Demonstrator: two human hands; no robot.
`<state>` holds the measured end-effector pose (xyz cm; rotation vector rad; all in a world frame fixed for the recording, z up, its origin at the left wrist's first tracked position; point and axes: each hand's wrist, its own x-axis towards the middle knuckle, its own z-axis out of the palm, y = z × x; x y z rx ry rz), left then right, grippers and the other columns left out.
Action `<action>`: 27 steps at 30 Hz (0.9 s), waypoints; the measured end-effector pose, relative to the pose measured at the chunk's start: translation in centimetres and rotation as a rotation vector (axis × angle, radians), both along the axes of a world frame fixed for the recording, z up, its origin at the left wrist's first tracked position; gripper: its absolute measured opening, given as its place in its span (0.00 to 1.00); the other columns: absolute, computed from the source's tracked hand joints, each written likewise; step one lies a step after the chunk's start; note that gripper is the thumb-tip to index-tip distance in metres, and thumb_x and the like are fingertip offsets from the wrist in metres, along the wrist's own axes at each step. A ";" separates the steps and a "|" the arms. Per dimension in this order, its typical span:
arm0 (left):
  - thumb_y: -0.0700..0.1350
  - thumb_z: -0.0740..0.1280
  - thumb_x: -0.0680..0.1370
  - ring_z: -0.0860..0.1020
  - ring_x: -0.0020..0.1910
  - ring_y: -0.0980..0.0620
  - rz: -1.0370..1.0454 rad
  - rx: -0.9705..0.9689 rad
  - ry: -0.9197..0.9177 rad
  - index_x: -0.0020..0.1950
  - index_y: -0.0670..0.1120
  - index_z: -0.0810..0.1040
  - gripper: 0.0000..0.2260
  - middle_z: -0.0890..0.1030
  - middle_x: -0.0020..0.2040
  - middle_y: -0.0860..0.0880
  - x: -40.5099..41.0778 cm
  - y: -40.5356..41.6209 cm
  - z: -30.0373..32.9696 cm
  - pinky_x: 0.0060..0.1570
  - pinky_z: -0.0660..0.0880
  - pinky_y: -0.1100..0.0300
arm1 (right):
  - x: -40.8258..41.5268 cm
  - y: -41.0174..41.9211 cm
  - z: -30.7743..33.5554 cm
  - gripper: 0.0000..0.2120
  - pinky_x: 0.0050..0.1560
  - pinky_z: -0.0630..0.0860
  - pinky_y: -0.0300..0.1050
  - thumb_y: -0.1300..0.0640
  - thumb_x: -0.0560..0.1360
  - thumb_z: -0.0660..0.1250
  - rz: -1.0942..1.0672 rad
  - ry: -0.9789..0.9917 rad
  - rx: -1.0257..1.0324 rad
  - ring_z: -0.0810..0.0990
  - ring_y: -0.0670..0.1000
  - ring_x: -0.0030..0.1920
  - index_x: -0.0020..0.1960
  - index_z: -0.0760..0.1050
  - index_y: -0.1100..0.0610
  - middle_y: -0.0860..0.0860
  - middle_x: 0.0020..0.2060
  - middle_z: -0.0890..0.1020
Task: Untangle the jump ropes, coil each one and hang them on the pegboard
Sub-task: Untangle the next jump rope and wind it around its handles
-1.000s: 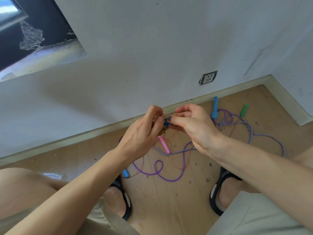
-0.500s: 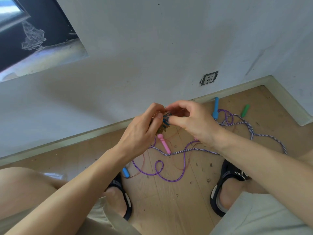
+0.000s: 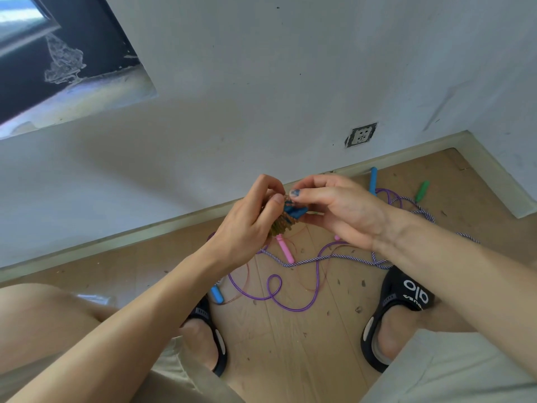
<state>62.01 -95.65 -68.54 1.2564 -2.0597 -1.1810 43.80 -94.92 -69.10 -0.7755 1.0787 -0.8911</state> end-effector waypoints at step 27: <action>0.50 0.56 0.84 0.71 0.32 0.46 -0.031 -0.074 -0.115 0.53 0.54 0.68 0.04 0.76 0.36 0.48 0.0 -0.3 -1.9 0.36 0.75 0.39 | 0.3 0.8 -0.9 0.18 0.41 0.73 0.41 0.57 0.72 0.77 -0.118 0.487 -0.091 0.79 0.48 0.42 0.56 0.74 0.58 0.56 0.47 0.83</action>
